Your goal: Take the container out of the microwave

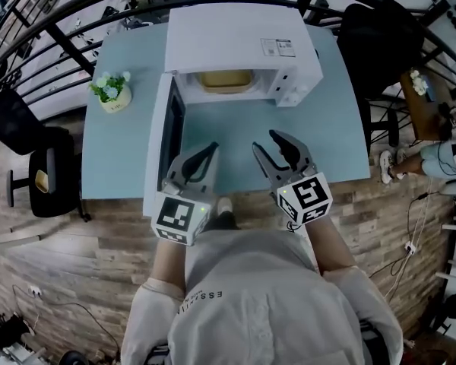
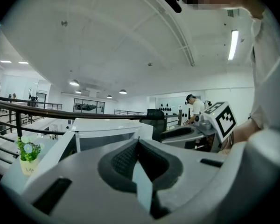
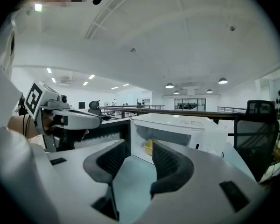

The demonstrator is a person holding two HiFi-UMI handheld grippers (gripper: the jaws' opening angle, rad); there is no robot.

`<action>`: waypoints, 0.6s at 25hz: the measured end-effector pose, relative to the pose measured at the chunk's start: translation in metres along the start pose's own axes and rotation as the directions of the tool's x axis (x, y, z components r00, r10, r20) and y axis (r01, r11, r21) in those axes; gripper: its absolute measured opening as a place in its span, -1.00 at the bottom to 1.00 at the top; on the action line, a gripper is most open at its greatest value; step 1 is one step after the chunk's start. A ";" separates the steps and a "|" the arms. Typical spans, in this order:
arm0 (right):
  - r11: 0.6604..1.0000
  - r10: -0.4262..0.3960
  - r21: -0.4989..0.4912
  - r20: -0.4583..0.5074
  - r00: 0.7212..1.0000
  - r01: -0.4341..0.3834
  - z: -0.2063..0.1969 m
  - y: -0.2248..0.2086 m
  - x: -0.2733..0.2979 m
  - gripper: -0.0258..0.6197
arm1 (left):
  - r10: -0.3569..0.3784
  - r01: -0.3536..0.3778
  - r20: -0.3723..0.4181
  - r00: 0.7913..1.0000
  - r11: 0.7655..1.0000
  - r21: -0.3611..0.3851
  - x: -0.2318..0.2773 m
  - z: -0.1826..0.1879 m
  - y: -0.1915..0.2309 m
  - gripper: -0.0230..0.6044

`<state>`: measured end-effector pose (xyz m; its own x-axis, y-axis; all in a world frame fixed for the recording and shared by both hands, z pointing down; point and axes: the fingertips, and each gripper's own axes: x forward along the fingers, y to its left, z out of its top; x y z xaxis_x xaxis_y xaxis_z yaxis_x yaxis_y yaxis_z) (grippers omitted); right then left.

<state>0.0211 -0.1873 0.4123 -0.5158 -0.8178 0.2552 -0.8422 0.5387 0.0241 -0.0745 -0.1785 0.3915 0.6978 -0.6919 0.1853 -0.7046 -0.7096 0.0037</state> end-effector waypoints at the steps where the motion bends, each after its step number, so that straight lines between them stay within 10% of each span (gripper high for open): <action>1: 1.000 -0.003 -0.002 -0.010 1.000 0.003 -0.001 -0.003 0.006 -0.38 | -0.013 0.013 -0.010 1.000 1.000 0.008 0.006 -0.003 0.003 -0.95; 15: 0.960 0.087 -0.235 -0.266 0.960 -0.152 -0.019 -0.038 0.097 -0.38 | 0.040 -0.041 -0.047 0.998 0.999 -0.023 0.041 -0.015 0.041 -0.95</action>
<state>0.0057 -0.2833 0.4545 -0.5265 -0.6842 0.5046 -0.6928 0.6893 0.2119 -0.0763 -0.2341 0.4137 0.6621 -0.7128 0.2315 -0.7356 -0.6772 0.0185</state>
